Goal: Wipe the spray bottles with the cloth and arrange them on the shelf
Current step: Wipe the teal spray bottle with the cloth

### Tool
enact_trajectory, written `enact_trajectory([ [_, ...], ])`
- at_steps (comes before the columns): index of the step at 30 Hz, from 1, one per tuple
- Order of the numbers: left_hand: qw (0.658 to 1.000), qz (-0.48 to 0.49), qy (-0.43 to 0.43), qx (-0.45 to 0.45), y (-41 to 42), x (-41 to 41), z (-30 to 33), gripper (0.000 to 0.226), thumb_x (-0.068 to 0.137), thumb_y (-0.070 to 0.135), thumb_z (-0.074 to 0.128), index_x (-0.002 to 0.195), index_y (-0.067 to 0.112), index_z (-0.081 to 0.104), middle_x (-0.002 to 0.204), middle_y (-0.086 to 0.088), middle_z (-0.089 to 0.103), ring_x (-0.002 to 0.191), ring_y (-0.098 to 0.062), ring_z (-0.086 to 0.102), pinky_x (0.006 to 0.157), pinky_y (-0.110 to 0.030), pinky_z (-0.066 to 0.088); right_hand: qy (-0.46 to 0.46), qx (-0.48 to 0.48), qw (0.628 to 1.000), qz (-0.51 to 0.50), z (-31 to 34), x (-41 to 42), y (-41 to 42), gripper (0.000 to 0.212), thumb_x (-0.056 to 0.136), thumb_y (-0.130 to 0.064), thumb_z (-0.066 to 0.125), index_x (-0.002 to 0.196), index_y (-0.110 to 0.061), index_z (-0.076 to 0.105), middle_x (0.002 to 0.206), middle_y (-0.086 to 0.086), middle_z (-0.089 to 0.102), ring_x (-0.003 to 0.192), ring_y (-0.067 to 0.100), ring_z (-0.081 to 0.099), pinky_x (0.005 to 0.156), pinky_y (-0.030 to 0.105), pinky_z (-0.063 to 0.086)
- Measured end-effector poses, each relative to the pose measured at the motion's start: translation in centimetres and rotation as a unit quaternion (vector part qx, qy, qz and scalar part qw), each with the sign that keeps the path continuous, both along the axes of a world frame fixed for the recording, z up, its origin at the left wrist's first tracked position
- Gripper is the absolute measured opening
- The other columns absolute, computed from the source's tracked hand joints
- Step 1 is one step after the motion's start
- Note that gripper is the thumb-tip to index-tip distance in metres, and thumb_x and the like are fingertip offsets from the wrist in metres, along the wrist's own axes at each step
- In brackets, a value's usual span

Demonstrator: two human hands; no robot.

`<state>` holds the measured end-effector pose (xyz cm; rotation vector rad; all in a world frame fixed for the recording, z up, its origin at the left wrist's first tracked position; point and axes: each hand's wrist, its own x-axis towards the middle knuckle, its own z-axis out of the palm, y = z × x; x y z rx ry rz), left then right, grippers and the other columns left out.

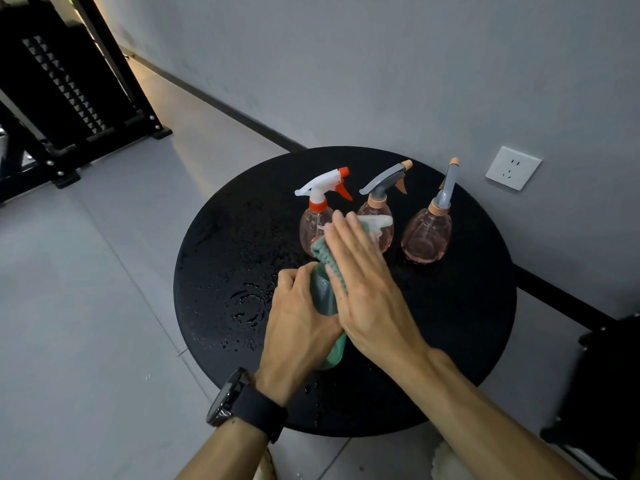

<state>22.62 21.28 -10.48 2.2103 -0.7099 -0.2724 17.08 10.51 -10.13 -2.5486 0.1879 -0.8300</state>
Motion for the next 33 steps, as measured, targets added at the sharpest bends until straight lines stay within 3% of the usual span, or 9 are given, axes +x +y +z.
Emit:
enact_trajectory([
  [2, 1.000, 0.005, -0.004, 0.009, 0.1, 0.3, 0.0, 0.067, 0.073, 0.052, 0.066, 0.133, 0.033, 0.043, 0.116, 0.018, 0.040, 0.091, 0.003, 0.051, 0.065, -0.008, 0.034, -0.024, 0.034, 0.999, 0.008, 0.4, 0.0, 0.3, 0.049, 0.102, -0.011, 0.034, 0.150, -0.004, 0.024, 0.160, 0.007, 0.020, 0.150, 0.016, 0.009, 0.120, 0.043, 0.018],
  [4, 1.000, 0.017, -0.006, 0.011, 0.3, 0.6, 0.0, 0.064, 0.070, 0.055, 0.067, 0.127, 0.037, 0.045, 0.113, 0.022, 0.039, 0.083, 0.006, 0.051, 0.063, -0.010, 0.034, -0.072, 0.093, 0.993, -0.014, 1.2, -0.1, 0.4, 0.049, 0.102, -0.015, 0.034, 0.149, -0.002, 0.028, 0.159, 0.007, 0.021, 0.149, 0.016, 0.013, 0.119, 0.037, 0.022],
  [6, 0.999, 0.032, -0.016, 0.011, 0.5, 1.0, -0.2, 0.062, 0.071, 0.052, 0.073, 0.124, 0.039, 0.045, 0.115, 0.024, 0.042, 0.088, 0.003, 0.052, 0.068, -0.018, 0.038, -0.109, 0.140, 0.983, -0.050, 2.2, -0.2, 0.1, 0.049, 0.102, -0.018, 0.033, 0.149, -0.002, 0.028, 0.158, 0.008, 0.021, 0.148, 0.015, 0.015, 0.119, 0.029, 0.022],
  [11, 0.995, 0.041, -0.081, 0.028, 0.8, 1.3, -1.0, 0.065, 0.073, 0.035, 0.079, 0.127, 0.034, 0.042, 0.119, 0.022, 0.037, 0.097, -0.004, 0.051, 0.069, -0.023, 0.042, -0.149, 0.136, 0.974, -0.101, 3.6, -0.5, -1.0, 0.047, 0.102, -0.014, 0.035, 0.147, 0.001, 0.031, 0.157, 0.014, 0.026, 0.148, 0.017, 0.018, 0.118, 0.045, 0.026],
  [16, 0.989, 0.039, -0.140, 0.017, 0.8, 1.5, -1.5, 0.061, 0.075, 0.029, 0.077, 0.127, 0.032, 0.043, 0.123, 0.012, 0.042, 0.100, -0.012, 0.055, 0.073, -0.034, 0.054, -0.046, 0.000, 0.997, -0.065, 2.5, -0.2, 0.0, 0.049, 0.102, -0.015, 0.033, 0.148, 0.000, 0.030, 0.157, 0.013, 0.026, 0.149, 0.021, 0.015, 0.122, 0.037, 0.009],
  [20, 0.988, 0.032, -0.153, 0.000, 0.8, 1.1, -1.3, 0.050, 0.085, 0.044, 0.060, 0.130, 0.027, 0.046, 0.124, 0.007, 0.045, 0.102, -0.014, 0.054, 0.077, -0.037, 0.053, 0.005, -0.064, 0.996, -0.059, 1.7, 0.0, 1.6, 0.047, 0.100, -0.015, 0.033, 0.144, 0.000, 0.040, 0.154, 0.015, 0.035, 0.146, 0.024, 0.023, 0.121, 0.040, 0.011],
  [24, 0.989, 0.022, -0.149, -0.013, 0.7, 0.9, -1.1, 0.057, 0.087, 0.056, 0.038, 0.132, 0.022, 0.049, 0.126, 0.005, 0.047, 0.105, -0.011, 0.050, 0.080, -0.036, 0.052, 0.015, -0.096, 0.995, -0.038, 2.0, 0.0, 2.3, 0.049, 0.098, -0.012, 0.031, 0.145, 0.000, 0.039, 0.154, 0.015, 0.033, 0.147, 0.025, 0.022, 0.120, 0.043, 0.013],
  [29, 0.982, 0.043, -0.183, 0.007, 1.0, 1.5, -1.2, 0.049, 0.084, 0.035, 0.069, 0.128, 0.026, 0.048, 0.122, 0.006, 0.046, 0.101, -0.013, 0.052, 0.078, -0.038, 0.052, 0.017, -0.080, 0.995, -0.059, 1.5, -0.1, 1.1, 0.048, 0.099, -0.009, 0.041, 0.145, 0.000, 0.037, 0.154, 0.015, 0.034, 0.146, 0.024, 0.024, 0.121, 0.039, 0.012],
  [33, 0.977, 0.060, -0.202, 0.022, 1.1, 2.2, -0.9, 0.056, 0.076, 0.021, 0.073, 0.126, 0.024, 0.048, 0.120, 0.003, 0.047, 0.100, -0.015, 0.051, 0.080, -0.041, 0.053, 0.024, -0.032, 0.996, -0.084, 1.5, -0.4, -0.3, 0.052, 0.105, -0.027, 0.019, 0.146, 0.001, 0.035, 0.153, 0.016, 0.034, 0.146, 0.026, 0.025, 0.119, 0.040, 0.015],
])
